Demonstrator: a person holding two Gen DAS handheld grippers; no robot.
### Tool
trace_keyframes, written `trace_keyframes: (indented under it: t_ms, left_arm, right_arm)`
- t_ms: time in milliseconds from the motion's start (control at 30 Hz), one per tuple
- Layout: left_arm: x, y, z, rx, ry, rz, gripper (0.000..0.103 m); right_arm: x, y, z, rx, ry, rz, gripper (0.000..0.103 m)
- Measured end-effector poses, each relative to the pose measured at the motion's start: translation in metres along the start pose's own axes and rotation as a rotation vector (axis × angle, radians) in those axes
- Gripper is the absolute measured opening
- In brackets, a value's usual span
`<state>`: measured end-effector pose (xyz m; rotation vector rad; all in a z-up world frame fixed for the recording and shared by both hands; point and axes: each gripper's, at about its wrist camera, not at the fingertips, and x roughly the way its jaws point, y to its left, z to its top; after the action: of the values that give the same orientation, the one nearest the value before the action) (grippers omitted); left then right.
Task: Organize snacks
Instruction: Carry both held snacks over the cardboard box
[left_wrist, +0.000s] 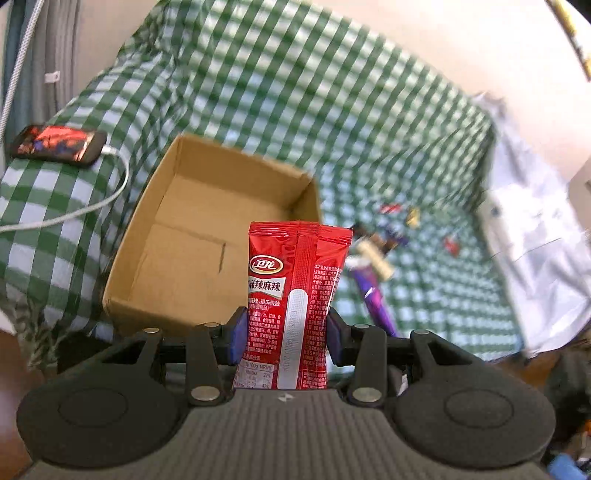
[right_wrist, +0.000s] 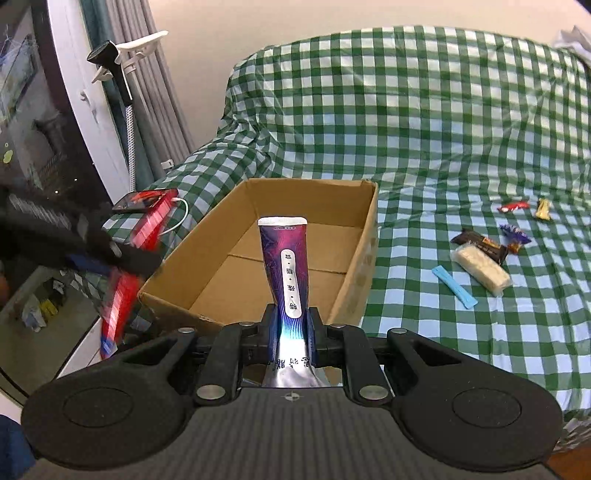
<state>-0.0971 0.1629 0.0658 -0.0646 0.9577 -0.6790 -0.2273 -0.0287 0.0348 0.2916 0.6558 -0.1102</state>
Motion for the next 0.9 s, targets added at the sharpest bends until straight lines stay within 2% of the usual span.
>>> trace_keyframes:
  t_ms: [167,267,367,467,667,800,900]
  left_arm:
    - [-0.014,-0.002,0.016,-0.014,-0.016,-0.147,0.047]
    - [-0.018,0.002,0.019,-0.040,-0.007,-0.201,0.047]
    - [-0.018,0.004,0.019,-0.067,0.009,-0.216,0.047]
    - [-0.016,0.000,0.018,-0.038,0.005,-0.143,0.047]
    - [0.011,-0.008,0.021,0.036,0.026,0.076,0.047]
    - [0.037,-0.004,0.024,0.075,0.063,0.178,0.048]
    - [0.050,-0.004,0.028,0.105,0.052,0.231,0.048]
  right_arm:
    - [-0.008,0.001,-0.001,0.012,-0.014,-0.037,0.016]
    - [-0.007,-0.001,-0.004,0.016,-0.019,-0.046,0.016]
    - [-0.006,-0.003,-0.004,0.022,-0.020,-0.050,0.016]
    - [-0.004,-0.004,-0.005,0.029,-0.020,-0.047,0.016]
    - [0.003,-0.009,-0.004,0.046,0.006,-0.056,0.016]
    - [0.013,-0.011,-0.001,0.056,0.026,-0.068,0.016]
    - [0.022,-0.010,0.004,0.050,0.043,-0.074,0.016]
